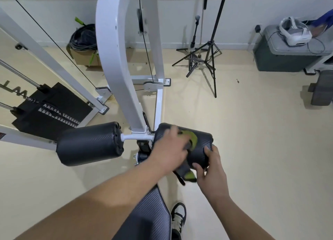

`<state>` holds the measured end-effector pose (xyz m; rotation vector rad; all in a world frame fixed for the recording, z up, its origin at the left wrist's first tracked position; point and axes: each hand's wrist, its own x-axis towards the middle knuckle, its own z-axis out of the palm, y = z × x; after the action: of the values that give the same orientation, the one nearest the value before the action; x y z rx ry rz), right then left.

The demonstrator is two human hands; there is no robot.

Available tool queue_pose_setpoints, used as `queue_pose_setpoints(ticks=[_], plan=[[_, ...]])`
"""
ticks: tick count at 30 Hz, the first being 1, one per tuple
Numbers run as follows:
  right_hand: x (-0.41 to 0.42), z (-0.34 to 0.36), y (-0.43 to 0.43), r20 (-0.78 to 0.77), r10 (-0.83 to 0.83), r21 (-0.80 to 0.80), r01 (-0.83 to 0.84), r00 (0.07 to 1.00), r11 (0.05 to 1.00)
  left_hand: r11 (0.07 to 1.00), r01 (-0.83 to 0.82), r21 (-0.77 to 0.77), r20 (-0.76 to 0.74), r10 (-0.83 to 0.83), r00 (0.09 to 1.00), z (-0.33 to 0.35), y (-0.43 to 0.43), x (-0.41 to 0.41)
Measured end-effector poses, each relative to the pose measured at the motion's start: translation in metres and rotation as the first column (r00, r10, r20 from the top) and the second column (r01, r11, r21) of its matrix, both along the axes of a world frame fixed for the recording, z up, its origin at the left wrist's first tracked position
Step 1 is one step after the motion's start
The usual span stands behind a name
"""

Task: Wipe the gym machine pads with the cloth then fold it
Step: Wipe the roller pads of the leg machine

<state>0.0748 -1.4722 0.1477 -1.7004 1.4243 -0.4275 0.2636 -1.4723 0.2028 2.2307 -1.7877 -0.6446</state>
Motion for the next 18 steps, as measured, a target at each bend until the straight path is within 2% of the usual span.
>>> queue_pose_setpoints(ticks=[2, 4, 8, 11, 14, 16, 18], plan=[[-0.001, 0.0, 0.0, -0.005, 0.005, 0.0, -0.005, 1.0, 1.0, 0.971, -0.237, 0.033, 0.042, 0.235, 0.971, -0.003, -0.023, 0.034], [-0.002, 0.003, 0.002, 0.0, 0.013, -0.005, -0.013, 1.0, 1.0, 0.934, -0.346, 0.092, 0.064, 0.342, 0.938, -0.003, -0.04, 0.042], [-0.001, 0.019, -0.011, 0.031, -0.071, 0.001, 0.071, 0.997, 0.997, 0.987, -0.158, -0.012, -0.03, 0.158, 0.987, -0.001, -0.019, -0.023], [0.001, 0.028, -0.037, 0.043, -0.198, 0.195, 0.186, 0.979, 0.963, 0.992, -0.13, -0.001, -0.083, 0.129, 0.988, -0.011, 0.029, -0.037], [0.003, 0.024, -0.044, 0.103, -0.166, 0.329, 0.124, 0.981, 0.936, 0.997, 0.022, 0.08, -0.106, -0.014, 0.994, -0.012, 0.063, -0.021], [0.004, 0.018, -0.038, 0.141, -0.172, 0.388, 0.106, 0.975, 0.916, 0.999, -0.015, 0.031, -0.107, 0.018, 0.994, -0.009, 0.061, 0.001], [0.002, 0.014, -0.035, 0.162, -0.175, 0.388, 0.101, 0.971, 0.916, 0.971, -0.225, -0.083, -0.078, 0.219, 0.973, -0.006, 0.041, 0.026]])
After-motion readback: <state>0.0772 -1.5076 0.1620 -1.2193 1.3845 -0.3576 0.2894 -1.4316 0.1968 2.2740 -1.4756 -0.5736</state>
